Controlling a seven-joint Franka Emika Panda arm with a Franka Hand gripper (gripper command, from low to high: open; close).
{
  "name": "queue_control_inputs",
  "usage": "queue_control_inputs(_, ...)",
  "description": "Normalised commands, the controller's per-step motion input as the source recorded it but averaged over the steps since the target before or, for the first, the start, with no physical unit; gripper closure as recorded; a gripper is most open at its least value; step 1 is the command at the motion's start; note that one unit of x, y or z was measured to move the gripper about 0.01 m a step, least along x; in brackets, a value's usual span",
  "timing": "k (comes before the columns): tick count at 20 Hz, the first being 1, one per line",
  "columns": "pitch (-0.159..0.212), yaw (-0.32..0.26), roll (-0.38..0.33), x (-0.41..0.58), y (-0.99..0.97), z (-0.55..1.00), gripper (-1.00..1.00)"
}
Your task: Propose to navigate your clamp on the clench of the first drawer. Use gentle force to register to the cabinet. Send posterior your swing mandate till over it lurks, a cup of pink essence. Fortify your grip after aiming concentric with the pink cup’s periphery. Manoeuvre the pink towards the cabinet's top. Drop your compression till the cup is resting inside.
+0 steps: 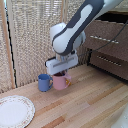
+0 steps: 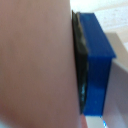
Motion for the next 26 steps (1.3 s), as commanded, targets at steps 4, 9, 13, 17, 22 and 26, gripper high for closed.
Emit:
queue_control_inputs(4,-0.034,-0.101,-0.036,0.48,0.09,0.98,1.0)
queue_control_inputs(9,-0.019,-0.178,-0.093,0.405,0.03,0.85,1.0)
queue_control_inputs(13,0.0,-0.305,-0.081,0.121,0.06,0.72,1.0)
queue_control_inputs(17,0.022,-0.279,-0.099,0.263,-0.03,0.85,1.0)
queue_control_inputs(22,0.048,-0.226,-0.062,0.386,-0.26,0.98,1.0)
queue_control_inputs(26,0.021,-0.161,-0.01,0.395,-0.54,1.0,1.0)
